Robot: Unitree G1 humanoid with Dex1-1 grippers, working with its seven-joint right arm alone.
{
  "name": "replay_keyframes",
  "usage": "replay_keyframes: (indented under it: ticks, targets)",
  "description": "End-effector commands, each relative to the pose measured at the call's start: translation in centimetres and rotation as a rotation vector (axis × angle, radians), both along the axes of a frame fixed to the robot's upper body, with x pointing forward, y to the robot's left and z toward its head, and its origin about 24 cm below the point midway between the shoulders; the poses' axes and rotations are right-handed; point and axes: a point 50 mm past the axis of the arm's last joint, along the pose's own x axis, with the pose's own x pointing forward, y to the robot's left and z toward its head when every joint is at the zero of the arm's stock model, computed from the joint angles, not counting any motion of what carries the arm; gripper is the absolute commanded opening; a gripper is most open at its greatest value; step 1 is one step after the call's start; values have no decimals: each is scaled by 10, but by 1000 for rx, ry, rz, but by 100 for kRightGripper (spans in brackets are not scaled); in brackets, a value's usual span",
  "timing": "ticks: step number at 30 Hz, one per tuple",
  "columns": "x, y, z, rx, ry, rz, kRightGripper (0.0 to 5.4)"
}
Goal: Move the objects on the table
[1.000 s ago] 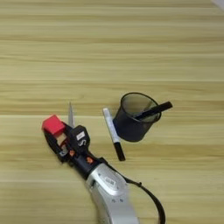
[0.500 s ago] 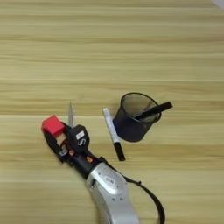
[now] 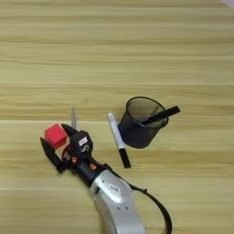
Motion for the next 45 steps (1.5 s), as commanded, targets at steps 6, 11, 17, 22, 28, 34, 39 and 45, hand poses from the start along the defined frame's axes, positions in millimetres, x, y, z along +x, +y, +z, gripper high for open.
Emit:
replay_keyframes:
  ticks: [6,11,17,22,28,34,39,45]
  targets:
    - [5,-1,8,-11,-41,-3,533]
    - [5,-1,9,-8,-42,-6,537]
    - [5,-1,9,-8,-43,-7,537]
    - [5,-1,9,-8,-43,-7,537]
    - [5,-2,13,-24,-80,-31,537]
    - [-3,-3,20,-66,-111,-74,537]
    - [-11,-8,26,-65,-129,-133,537]
    - [-20,-14,32,-105,-147,-174,537]
